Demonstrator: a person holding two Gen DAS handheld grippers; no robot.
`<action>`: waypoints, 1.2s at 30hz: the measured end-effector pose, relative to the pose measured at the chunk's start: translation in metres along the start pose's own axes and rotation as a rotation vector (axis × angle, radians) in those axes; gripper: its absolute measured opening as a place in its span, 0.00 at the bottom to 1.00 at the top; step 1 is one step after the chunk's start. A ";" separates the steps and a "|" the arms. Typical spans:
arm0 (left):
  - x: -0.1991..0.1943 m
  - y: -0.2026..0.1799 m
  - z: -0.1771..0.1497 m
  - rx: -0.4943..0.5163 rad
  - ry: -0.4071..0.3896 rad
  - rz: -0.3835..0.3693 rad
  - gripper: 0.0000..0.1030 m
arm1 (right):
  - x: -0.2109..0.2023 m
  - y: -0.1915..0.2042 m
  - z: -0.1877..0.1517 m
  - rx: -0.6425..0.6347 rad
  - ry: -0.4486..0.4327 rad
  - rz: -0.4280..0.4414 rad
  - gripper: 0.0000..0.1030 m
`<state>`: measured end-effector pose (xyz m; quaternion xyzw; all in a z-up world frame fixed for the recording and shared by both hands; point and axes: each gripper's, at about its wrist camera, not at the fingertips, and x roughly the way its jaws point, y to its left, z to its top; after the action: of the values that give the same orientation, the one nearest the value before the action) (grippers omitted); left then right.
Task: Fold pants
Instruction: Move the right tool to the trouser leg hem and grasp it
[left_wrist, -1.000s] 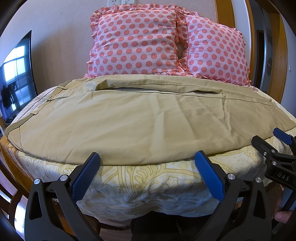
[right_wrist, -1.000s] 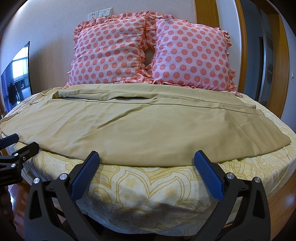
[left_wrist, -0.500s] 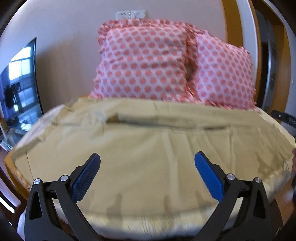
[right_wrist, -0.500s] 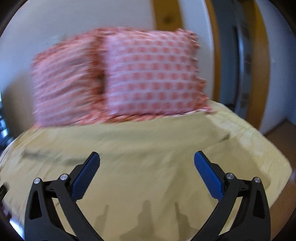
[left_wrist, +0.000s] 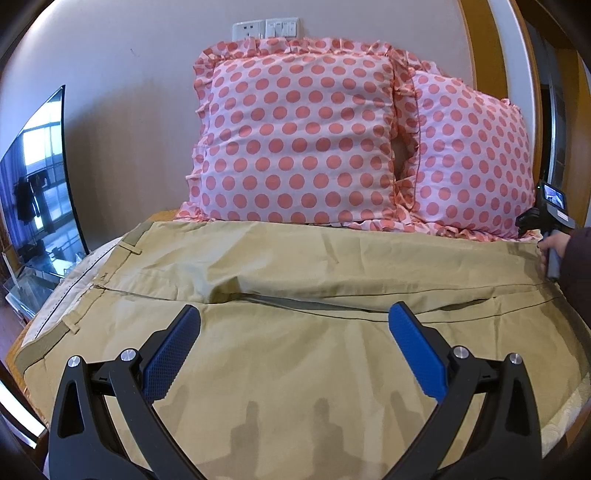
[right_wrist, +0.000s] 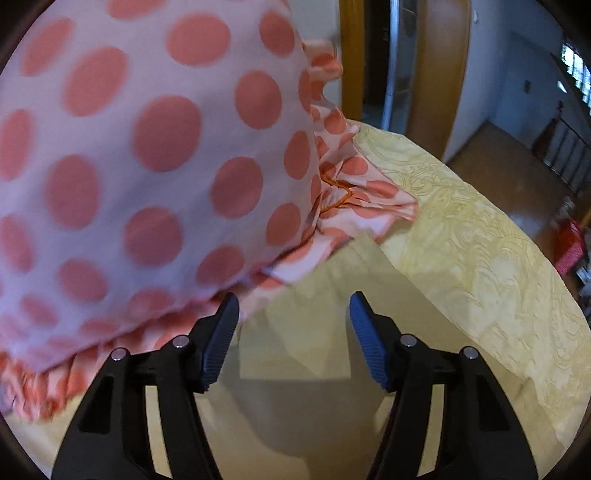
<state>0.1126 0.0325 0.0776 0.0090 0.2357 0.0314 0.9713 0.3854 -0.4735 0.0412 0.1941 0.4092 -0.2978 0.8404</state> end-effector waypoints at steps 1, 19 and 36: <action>0.001 0.000 0.000 0.001 0.003 0.000 0.99 | 0.010 0.002 0.004 -0.002 0.007 -0.035 0.59; -0.005 0.035 -0.006 -0.105 0.007 -0.009 0.99 | -0.106 -0.123 -0.083 0.159 -0.247 0.464 0.05; 0.000 0.071 0.022 -0.171 -0.018 0.029 0.99 | -0.096 -0.189 -0.185 0.440 0.039 0.586 0.40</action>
<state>0.1188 0.1031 0.0994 -0.0703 0.2230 0.0655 0.9701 0.1082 -0.4764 -0.0063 0.4849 0.2783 -0.1216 0.8202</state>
